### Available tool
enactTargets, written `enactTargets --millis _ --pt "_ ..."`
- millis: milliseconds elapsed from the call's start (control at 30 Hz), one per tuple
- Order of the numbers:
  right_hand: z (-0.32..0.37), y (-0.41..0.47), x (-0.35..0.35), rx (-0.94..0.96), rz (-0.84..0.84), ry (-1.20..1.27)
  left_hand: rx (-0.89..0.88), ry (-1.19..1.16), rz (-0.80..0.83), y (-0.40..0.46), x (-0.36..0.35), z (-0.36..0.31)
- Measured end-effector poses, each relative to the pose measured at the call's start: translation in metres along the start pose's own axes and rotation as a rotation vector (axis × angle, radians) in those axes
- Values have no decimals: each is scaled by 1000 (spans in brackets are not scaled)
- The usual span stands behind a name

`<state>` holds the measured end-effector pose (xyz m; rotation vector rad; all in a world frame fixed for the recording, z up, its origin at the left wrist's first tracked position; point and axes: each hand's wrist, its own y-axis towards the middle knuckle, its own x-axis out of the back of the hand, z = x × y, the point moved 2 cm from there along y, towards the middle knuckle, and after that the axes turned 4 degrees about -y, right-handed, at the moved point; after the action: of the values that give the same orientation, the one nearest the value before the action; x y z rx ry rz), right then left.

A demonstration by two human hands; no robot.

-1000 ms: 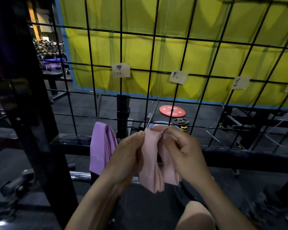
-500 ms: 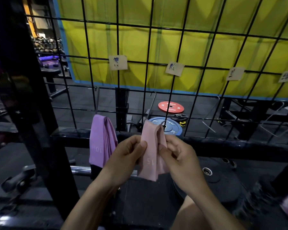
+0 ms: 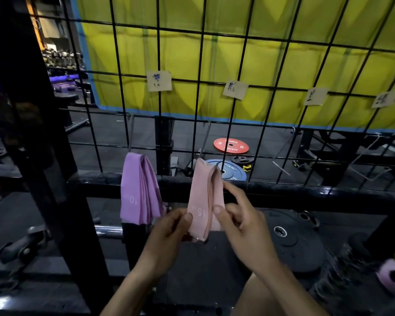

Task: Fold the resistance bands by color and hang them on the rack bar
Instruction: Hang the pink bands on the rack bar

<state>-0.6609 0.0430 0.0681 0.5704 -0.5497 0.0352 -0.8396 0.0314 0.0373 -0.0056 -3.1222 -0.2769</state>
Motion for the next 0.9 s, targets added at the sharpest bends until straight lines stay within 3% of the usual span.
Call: enactTargets --millis 67,200,267,333,467,700,900 --pt "6 1 6 -11 -9 -77 37 109 -32 -1 5 3" --pt "20 15 24 40 -18 -381 7 777 -39 -5 15 -15" --pt "25 28 29 37 -44 -403 14 929 -55 -9 13 -39" --pt "29 40 32 53 -67 -372 -61 940 -110 -15 6 -71" --pt "32 55 31 128 -62 -264 -376 823 -284 3 -3 -115" --pt "29 66 19 116 -117 -117 -424 921 -264 58 -7 -113" --pt "28 70 24 228 -173 -276 -428 898 -263 73 -4 -111"
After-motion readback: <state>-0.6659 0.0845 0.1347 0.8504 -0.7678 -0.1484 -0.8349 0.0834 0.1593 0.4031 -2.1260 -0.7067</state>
